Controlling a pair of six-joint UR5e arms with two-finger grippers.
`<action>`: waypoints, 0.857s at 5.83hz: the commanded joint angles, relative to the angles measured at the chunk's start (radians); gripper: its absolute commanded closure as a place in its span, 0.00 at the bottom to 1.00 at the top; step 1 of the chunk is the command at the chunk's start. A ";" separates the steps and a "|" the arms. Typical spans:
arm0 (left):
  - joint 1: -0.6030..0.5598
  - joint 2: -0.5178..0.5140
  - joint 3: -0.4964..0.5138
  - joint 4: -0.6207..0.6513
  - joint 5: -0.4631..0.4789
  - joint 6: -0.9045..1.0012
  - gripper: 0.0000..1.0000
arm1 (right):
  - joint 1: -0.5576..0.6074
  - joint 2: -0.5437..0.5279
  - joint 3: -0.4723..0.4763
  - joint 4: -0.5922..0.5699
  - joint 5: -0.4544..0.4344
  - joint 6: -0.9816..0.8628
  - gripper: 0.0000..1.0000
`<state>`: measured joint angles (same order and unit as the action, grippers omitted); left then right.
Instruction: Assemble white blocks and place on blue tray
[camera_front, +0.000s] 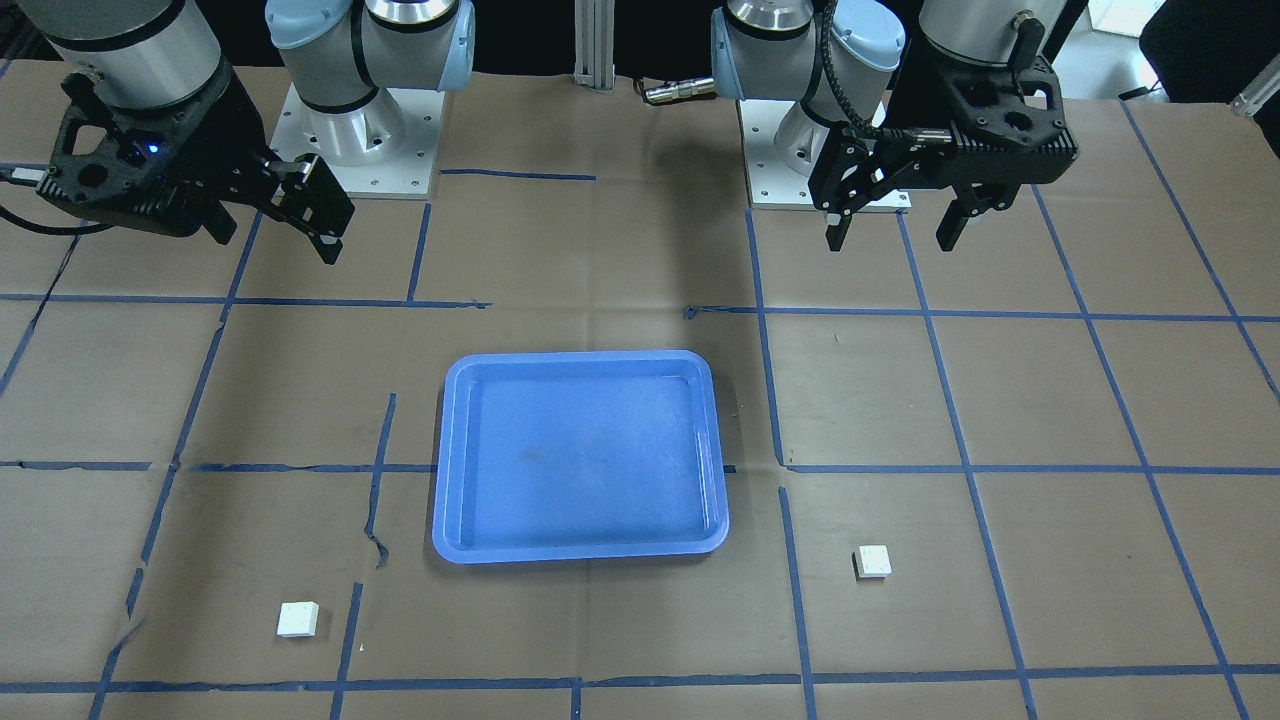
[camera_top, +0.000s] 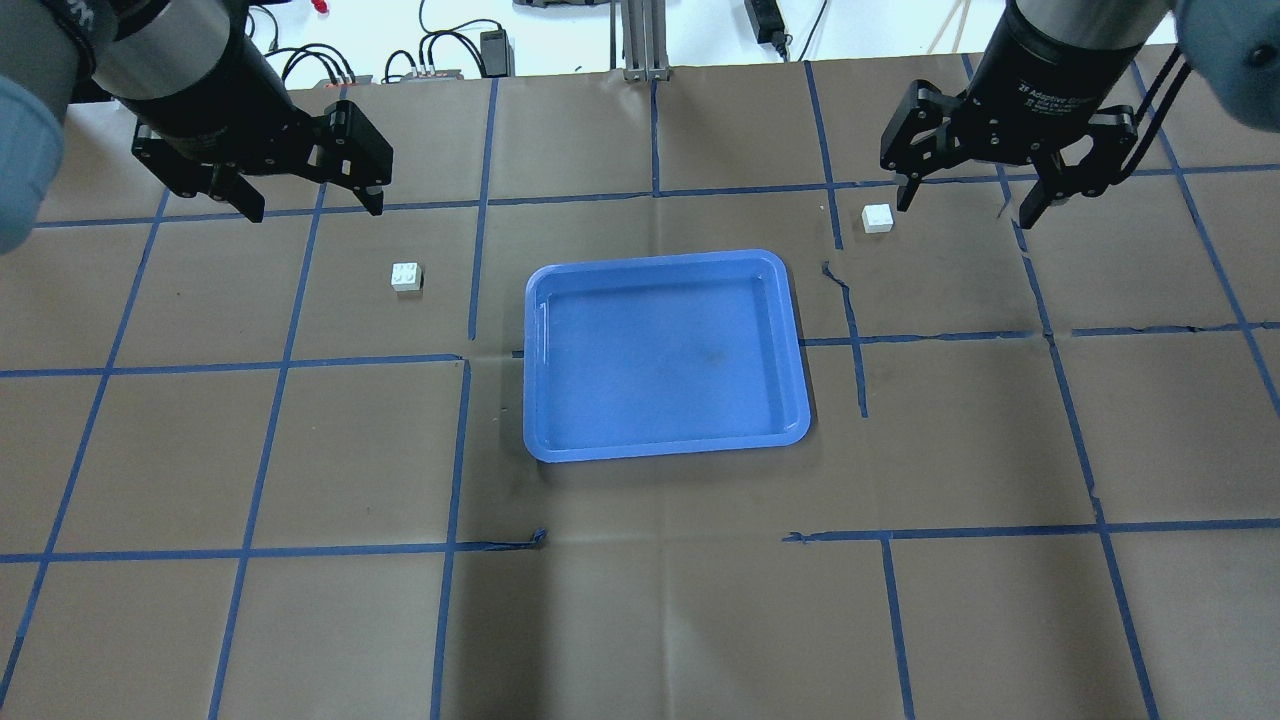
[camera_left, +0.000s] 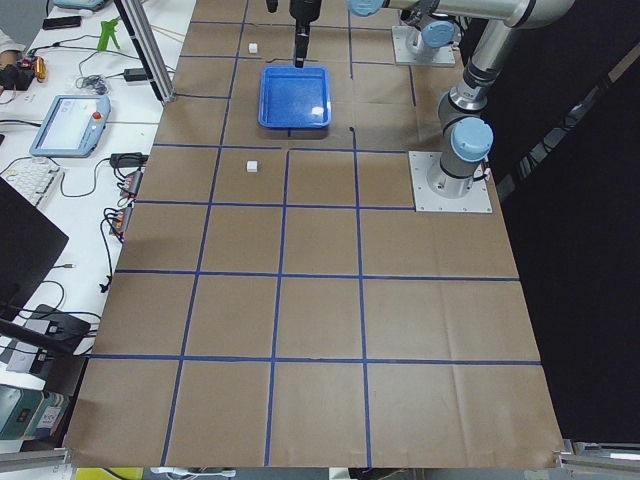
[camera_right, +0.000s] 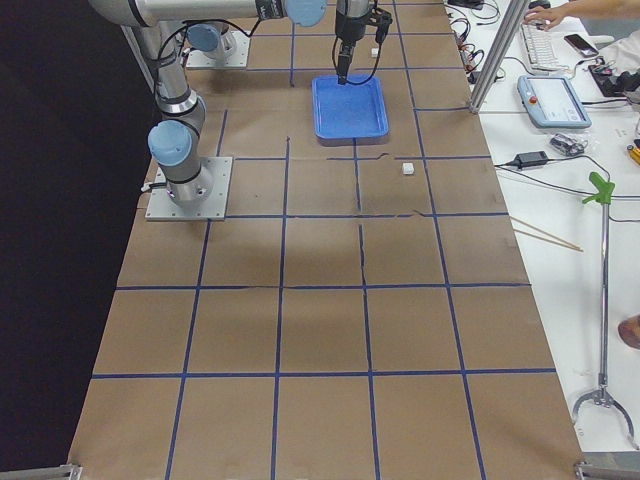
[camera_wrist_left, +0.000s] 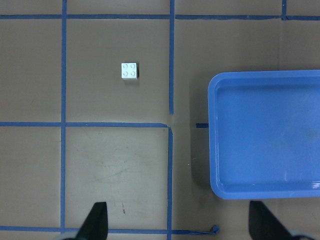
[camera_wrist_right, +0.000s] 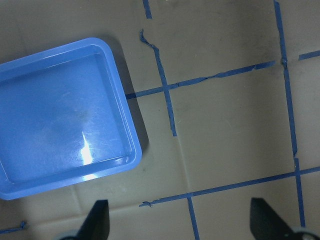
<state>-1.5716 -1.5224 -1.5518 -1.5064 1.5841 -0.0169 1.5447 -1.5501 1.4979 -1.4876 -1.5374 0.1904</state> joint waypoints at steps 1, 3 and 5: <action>-0.001 0.002 0.001 0.000 -0.001 0.000 0.01 | 0.000 0.001 -0.001 -0.003 0.003 -0.015 0.00; 0.001 0.005 0.001 0.000 -0.001 0.000 0.01 | 0.000 -0.001 -0.001 -0.020 0.005 -0.016 0.00; 0.005 0.010 0.001 -0.001 0.000 0.002 0.01 | 0.000 -0.004 0.010 -0.020 0.005 -0.034 0.00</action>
<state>-1.5685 -1.5151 -1.5509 -1.5069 1.5835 -0.0164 1.5448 -1.5520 1.5021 -1.5075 -1.5325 0.1689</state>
